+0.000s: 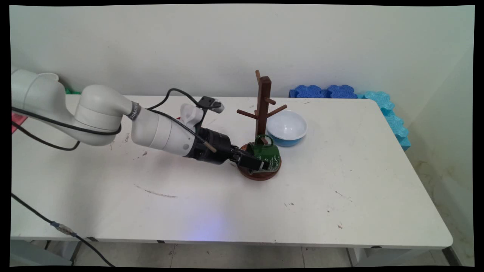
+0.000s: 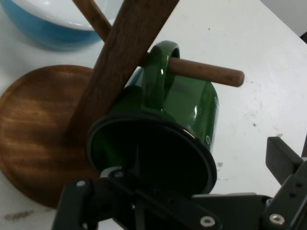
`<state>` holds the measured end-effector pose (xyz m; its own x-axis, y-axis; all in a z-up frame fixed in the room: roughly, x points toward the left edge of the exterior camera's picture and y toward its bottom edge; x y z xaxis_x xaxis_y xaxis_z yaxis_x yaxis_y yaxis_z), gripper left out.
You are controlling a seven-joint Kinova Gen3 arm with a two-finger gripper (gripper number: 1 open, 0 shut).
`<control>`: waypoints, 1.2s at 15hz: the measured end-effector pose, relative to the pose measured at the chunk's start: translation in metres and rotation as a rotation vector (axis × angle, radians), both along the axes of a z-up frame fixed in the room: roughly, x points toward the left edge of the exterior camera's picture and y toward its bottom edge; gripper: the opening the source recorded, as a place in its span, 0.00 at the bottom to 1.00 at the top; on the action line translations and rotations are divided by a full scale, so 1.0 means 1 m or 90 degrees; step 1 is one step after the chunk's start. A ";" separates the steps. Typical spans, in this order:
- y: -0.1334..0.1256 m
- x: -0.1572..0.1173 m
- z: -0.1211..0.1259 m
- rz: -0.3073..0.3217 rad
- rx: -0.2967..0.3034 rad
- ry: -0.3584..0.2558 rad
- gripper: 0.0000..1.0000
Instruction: Pick up the green mug from the rack
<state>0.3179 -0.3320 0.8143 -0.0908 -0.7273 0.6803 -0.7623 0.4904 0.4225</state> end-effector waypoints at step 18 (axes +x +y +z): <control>-0.010 -0.012 -0.013 -0.024 0.012 0.013 0.00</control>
